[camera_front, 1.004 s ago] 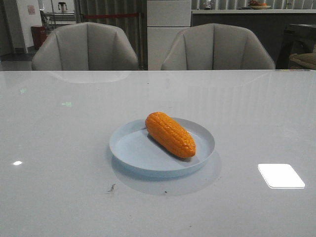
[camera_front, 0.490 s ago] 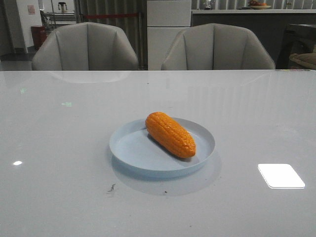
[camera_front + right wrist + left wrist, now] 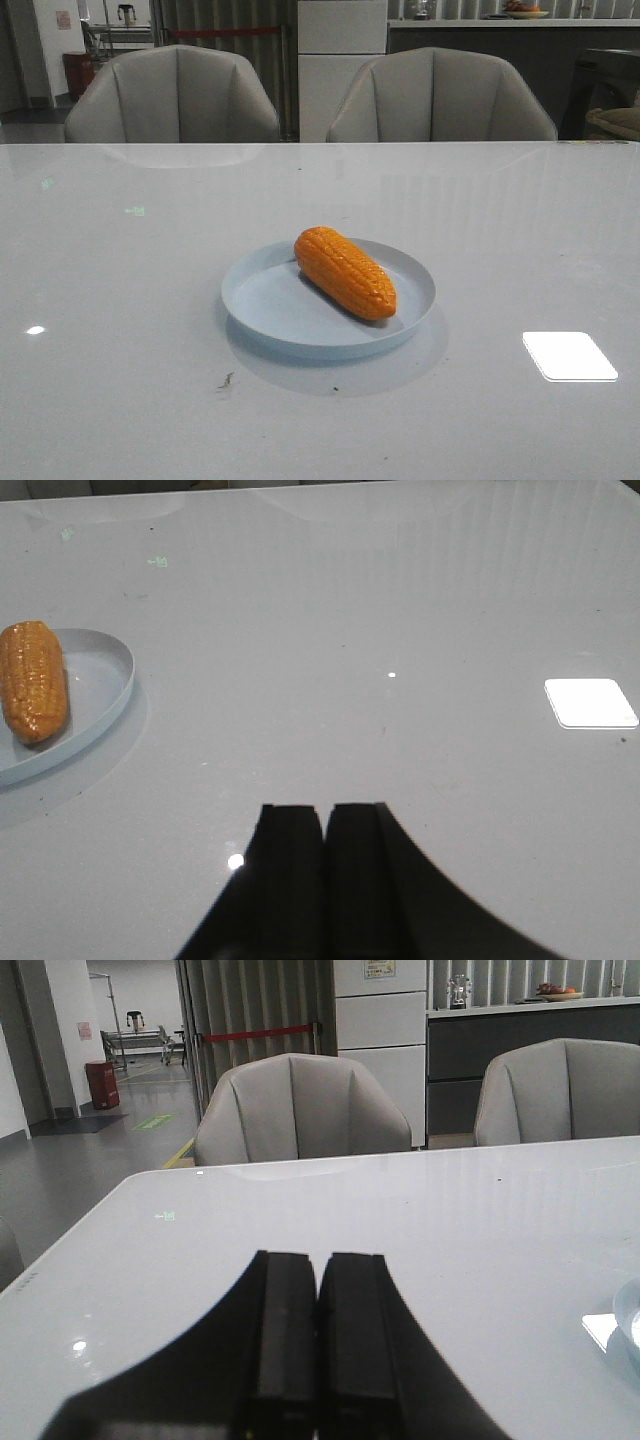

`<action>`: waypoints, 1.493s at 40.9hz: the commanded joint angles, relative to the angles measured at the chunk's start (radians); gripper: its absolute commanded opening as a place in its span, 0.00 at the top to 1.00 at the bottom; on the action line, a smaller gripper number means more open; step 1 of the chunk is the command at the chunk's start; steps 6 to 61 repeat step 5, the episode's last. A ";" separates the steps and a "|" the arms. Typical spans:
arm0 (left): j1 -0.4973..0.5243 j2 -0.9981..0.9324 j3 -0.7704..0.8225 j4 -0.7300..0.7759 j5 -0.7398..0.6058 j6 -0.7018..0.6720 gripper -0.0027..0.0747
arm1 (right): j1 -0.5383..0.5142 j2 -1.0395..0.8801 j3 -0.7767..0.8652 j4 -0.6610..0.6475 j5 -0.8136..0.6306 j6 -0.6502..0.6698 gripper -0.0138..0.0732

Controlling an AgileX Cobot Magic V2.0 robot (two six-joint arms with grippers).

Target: Place corn on plate with both arms

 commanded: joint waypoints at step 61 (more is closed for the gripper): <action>-0.003 -0.016 0.036 -0.010 -0.086 -0.005 0.85 | 0.000 -0.021 -0.021 0.001 -0.082 0.001 0.78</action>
